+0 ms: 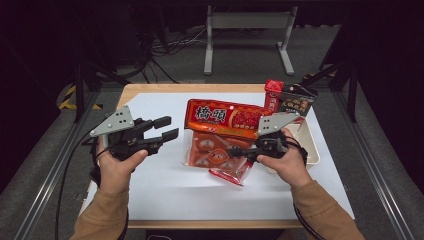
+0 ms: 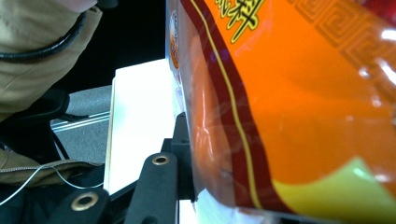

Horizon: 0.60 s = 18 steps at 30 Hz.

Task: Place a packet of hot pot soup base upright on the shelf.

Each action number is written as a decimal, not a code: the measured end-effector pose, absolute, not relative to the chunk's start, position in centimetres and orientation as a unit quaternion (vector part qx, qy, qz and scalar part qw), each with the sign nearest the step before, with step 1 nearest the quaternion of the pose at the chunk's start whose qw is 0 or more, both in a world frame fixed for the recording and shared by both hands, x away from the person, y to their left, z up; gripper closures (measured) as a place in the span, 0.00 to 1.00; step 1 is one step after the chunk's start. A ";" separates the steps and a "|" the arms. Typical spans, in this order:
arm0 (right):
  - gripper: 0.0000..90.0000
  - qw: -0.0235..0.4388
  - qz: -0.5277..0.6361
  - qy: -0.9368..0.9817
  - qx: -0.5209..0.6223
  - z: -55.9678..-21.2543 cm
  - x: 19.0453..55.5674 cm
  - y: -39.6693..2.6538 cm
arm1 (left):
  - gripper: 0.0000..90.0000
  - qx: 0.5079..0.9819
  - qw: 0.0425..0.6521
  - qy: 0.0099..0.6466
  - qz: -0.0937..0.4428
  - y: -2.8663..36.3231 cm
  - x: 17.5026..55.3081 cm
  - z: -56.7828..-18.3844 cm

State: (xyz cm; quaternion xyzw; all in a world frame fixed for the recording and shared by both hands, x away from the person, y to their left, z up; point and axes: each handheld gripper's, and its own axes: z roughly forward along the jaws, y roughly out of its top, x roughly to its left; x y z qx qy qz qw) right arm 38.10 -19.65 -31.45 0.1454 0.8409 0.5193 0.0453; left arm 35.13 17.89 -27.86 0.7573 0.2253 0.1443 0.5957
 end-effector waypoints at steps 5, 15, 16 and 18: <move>0.78 0.059 0.516 0.839 0.161 -30.5 38.2 -20.8 | 0.56 0.772 0.568 0.246 0.144 18.7 35.8 -29.5; 0.78 0.085 0.506 0.838 0.186 -28.7 38.5 -23.1 | 0.50 0.775 0.536 0.298 0.156 21.0 36.6 -32.8; 0.78 0.087 0.505 0.838 0.187 -28.6 38.5 -23.2 | 0.50 0.773 0.535 0.305 0.154 21.1 36.7 -33.3; 0.78 0.092 0.503 0.838 0.192 -28.3 38.6 -23.6 | 0.49 0.779 0.520 0.312 0.156 21.2 37.0 -34.1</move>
